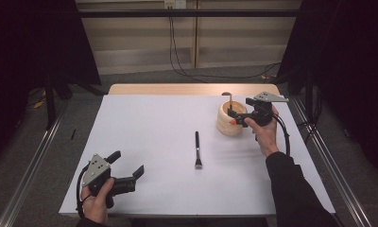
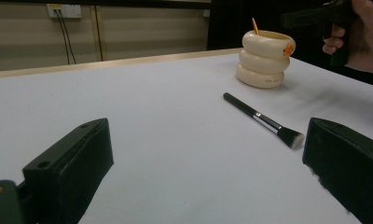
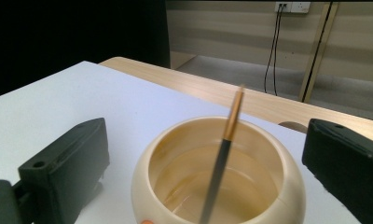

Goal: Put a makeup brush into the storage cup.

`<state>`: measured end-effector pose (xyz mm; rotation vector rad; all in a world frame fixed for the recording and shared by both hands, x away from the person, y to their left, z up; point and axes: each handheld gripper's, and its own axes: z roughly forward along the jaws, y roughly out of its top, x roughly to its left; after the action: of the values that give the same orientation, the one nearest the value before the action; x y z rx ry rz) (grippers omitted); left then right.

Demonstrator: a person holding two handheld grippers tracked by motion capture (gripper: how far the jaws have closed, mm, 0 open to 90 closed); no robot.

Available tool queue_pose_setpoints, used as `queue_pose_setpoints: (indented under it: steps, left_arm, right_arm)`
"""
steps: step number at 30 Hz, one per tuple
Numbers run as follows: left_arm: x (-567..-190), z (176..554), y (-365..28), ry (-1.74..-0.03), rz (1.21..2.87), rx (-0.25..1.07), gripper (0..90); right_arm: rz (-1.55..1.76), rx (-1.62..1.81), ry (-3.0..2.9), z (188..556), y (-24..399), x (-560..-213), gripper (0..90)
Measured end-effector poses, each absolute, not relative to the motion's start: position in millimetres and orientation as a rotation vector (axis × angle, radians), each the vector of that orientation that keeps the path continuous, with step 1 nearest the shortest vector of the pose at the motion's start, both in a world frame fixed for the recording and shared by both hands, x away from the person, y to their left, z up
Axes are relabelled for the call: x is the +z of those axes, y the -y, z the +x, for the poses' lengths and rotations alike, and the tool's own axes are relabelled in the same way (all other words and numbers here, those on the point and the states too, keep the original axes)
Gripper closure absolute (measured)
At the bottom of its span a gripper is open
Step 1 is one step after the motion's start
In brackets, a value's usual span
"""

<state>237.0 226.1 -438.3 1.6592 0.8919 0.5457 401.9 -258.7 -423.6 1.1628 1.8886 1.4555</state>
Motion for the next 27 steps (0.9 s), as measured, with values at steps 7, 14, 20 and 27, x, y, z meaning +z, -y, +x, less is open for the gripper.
queue_pose_setpoints:
  steps: [7,14,20,27]
  left_arm:
    - [-438,237,-226,-0.893,1.657,0.547,1.5]
    - [-438,237,-226,-0.893,1.653,0.542,1.5]
    - [-437,237,-229,-0.912,1.638,0.552,1.5]
    - [-437,237,-230,-0.898,1.627,0.549,1.2]
  right_arm:
    - [1.147,1.468,-1.899,396,259,-418,0.3]
    - [1.127,1.432,-1.856,383,259,-414,1.2]
    - [1.128,1.421,-1.855,373,265,-415,1.2]
    - [1.113,1.423,-1.828,354,270,-412,1.2]
